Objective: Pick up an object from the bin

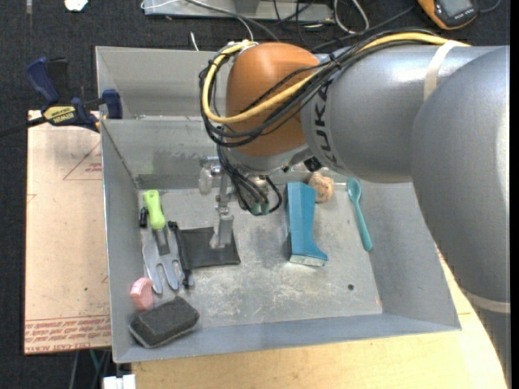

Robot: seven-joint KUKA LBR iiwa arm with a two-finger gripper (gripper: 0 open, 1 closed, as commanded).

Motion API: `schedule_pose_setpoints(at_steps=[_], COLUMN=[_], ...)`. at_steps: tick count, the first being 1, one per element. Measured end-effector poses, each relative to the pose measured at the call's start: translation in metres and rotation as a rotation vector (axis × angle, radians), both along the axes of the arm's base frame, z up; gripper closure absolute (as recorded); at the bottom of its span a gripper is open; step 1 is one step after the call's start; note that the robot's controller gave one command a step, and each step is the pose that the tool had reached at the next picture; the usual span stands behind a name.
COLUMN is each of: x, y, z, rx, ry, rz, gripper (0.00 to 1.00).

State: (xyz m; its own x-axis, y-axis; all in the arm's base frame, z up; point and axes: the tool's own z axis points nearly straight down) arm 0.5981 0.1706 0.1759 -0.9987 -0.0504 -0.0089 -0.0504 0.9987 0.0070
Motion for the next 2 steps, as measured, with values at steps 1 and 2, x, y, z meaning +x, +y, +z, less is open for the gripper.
schedule_pose_setpoints(at_steps=[1,2], x=[0.000,-0.019], y=[0.000,-0.053], z=[0.000,0.011], rx=[0.000,0.002], ry=[0.000,0.001], rz=[0.000,-0.066], gripper=[0.00,0.00])
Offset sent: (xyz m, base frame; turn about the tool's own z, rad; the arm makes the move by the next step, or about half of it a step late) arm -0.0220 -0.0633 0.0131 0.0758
